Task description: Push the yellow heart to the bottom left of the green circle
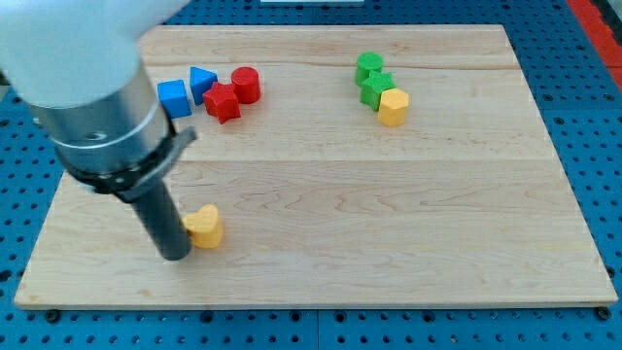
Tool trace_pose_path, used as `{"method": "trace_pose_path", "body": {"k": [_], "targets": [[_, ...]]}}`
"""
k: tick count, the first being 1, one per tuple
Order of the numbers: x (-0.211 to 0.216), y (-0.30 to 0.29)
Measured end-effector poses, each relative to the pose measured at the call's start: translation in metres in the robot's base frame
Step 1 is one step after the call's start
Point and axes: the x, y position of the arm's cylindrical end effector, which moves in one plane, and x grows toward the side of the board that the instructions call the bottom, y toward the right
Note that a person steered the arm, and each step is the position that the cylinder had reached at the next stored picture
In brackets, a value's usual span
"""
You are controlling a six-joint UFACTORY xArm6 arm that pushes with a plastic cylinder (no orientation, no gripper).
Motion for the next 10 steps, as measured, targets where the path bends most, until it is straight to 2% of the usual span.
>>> {"method": "trace_pose_path", "body": {"k": [2,6,9,10], "targets": [[-0.010,0.037],[-0.093,0.037],[-0.101,0.067],[-0.117,0.067]]}}
